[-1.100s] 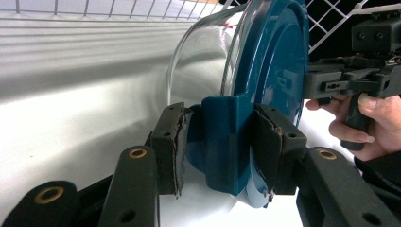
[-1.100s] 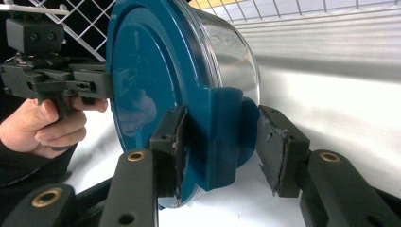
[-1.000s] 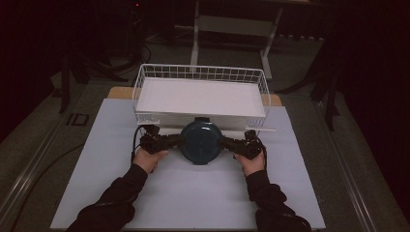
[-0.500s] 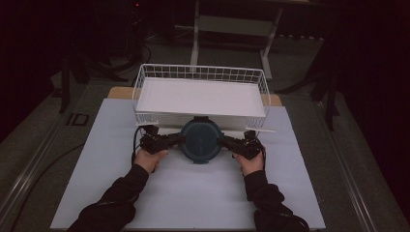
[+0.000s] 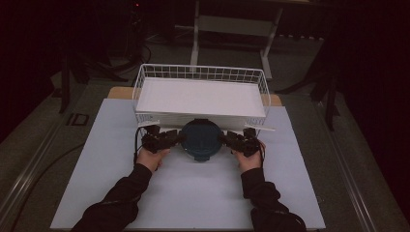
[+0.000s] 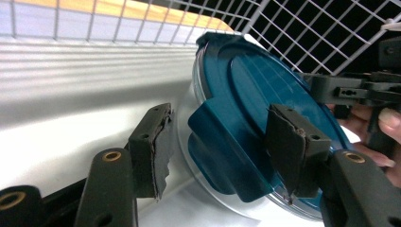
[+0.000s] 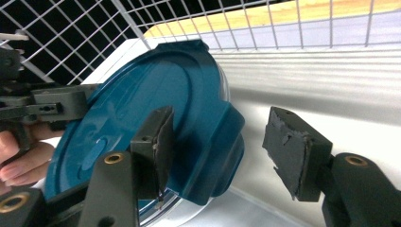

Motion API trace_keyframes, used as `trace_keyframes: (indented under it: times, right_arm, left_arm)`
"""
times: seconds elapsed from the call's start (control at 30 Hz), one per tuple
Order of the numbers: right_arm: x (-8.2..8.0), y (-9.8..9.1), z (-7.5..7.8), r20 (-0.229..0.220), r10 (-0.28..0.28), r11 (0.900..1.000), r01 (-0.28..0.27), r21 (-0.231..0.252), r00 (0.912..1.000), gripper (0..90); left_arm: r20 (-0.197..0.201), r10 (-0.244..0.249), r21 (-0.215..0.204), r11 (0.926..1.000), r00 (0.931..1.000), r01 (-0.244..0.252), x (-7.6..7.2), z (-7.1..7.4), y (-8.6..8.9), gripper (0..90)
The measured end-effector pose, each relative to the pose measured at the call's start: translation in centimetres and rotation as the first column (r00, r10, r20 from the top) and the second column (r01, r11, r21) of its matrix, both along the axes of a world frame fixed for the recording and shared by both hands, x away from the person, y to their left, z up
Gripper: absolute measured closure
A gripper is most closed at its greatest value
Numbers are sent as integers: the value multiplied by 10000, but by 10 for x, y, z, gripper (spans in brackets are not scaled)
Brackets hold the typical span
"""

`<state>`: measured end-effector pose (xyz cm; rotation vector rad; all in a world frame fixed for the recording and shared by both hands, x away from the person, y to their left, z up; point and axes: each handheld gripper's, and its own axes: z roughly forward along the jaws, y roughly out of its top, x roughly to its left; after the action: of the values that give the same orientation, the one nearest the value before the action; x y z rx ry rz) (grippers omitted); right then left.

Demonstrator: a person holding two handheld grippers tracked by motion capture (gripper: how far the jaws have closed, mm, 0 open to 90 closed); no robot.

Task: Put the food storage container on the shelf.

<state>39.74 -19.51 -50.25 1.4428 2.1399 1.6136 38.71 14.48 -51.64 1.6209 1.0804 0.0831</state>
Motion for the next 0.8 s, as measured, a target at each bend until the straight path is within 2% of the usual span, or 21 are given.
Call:
trace_keyframes:
  times: [0.03,0.1,0.17,0.33,0.4,0.47,0.5,0.57,0.8]
  right_arm:
    - [0,1,1,-47,-43,10000,43,11,10000,429]
    - [2,2,0,302,-221,9996,225,-157,9993,434]
    - [2,3,1,342,-305,9992,313,-240,9990,440]
    - [5,3,0,361,-380,9991,386,-164,9986,445]
    - [4,4,1,366,-407,9991,413,-136,9985,436]
    - [0,3,3,251,-417,9991,418,-69,9988,426]
    - [-3,1,5,530,-403,9992,400,68,9978,406]
    - [-7,0,7,652,-417,9991,411,94,9970,395]
    - [-21,-4,10,679,-274,9996,278,-45,9973,368]
  left_arm:
    - [47,58,33,10000,10000,-58,0,0,0,430]
    - [59,191,112,9998,9998,-191,1,2,-2,429]
    - [50,347,188,9992,9994,-348,1,3,-3,429]
    - [-4,393,181,9991,9992,-393,1,4,-4,429]
    - [-32,439,175,9989,9990,-438,1,4,-5,429]
    - [100,381,397,9985,9992,-384,3,5,-3,429]
    - [96,383,418,9984,9992,-387,3,5,-3,429]
    - [146,345,533,9980,9993,-353,3,6,-4,429]
    - [202,370,660,9971,9991,-382,2,7,-3,428]
